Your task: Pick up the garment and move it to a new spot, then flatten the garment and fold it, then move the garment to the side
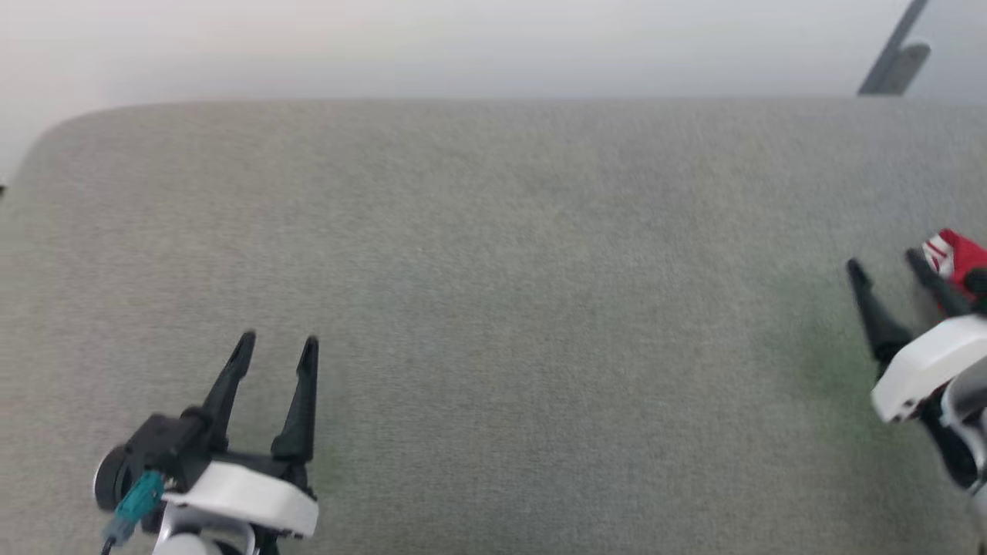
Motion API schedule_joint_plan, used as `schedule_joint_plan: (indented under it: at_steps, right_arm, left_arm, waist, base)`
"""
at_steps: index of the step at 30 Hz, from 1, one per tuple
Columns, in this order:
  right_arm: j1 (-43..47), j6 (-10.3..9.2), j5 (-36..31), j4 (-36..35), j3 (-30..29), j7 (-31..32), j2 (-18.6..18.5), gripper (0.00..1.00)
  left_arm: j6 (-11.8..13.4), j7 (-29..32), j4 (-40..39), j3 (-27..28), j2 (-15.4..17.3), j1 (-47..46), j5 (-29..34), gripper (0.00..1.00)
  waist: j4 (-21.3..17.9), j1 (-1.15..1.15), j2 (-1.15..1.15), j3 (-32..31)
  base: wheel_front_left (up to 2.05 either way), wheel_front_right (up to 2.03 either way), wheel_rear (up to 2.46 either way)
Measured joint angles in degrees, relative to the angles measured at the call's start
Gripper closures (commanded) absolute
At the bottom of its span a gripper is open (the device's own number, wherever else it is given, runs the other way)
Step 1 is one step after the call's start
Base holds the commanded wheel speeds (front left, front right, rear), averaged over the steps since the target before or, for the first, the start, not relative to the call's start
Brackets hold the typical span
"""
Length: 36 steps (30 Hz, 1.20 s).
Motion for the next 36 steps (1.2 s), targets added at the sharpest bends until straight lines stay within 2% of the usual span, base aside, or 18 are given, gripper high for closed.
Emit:
schedule_joint_plan:
  at_steps: [11, 23, 30, 36]
  right_arm:
    - [11.1, 0.00, 0.1, -7.9, -0.1, -4.7, 4.2, 0.00]
    - [22.2, -0.01, -3.4, -19.6, -9.0, -6.4, 8.8, 0.00]
    - [29.1, -0.01, -5.4, -26.3, -15.8, -4.7, 11.8, 0.00]
    - [31.0, -0.01, -6.7, -30.5, -18.2, -2.2, 13.3, 0.00]
  left_arm:
    - [0.0, 0.0, 0.5, 3.0, -1.2, 7.8, 0.0, 0.00]
    - [0.0, 0.0, -1.5, 4.2, -0.7, 12.4, -1.0, 0.00]
    - [0.0, 0.0, -4.0, 4.7, -0.5, 14.7, -0.7, 0.00]
    - [0.0, 0.0, -4.8, 4.9, -1.1, 15.5, -0.3, 0.00]
  waist:
    - [2.9, 0.00, 0.00, -6.9]
    - [2.8, 0.00, 0.00, -9.6]
    - [3.5, 0.00, 0.00, -9.7]
    - [3.6, 0.00, 0.00, -9.5]
  base:
    - [0.00, 0.00, 0.00]
    - [0.00, 0.00, 0.00]
    - [0.00, 0.00, 0.00]
    - [0.00, 0.00, 0.00]
